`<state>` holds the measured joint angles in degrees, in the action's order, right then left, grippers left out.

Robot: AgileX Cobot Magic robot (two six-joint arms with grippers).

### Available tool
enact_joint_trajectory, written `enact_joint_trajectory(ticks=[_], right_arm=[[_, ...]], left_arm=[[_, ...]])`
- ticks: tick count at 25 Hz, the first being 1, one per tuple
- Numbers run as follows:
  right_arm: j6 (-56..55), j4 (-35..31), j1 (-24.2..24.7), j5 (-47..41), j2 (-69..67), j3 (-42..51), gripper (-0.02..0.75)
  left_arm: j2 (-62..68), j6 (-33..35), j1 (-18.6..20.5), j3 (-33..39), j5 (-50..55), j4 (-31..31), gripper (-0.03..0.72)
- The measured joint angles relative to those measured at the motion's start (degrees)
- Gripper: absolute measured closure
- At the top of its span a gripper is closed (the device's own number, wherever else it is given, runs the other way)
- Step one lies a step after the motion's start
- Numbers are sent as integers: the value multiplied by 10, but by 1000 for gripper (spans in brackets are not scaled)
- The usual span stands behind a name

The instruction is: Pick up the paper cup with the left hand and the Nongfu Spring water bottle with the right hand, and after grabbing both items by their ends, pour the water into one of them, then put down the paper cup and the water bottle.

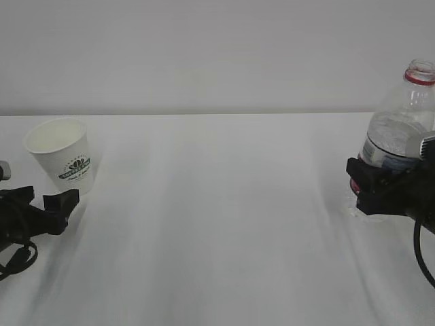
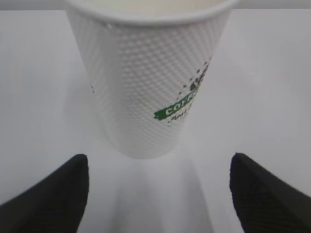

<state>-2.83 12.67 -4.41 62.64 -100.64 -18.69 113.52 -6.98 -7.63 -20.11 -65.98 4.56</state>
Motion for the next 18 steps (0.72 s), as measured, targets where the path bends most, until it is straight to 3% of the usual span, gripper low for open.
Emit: enact_joint_trajectory(ticks=[18], right_arm=[[0, 27, 0, 0, 4, 0, 296]], left_arm=[[15, 0, 0, -26, 0, 1, 6]])
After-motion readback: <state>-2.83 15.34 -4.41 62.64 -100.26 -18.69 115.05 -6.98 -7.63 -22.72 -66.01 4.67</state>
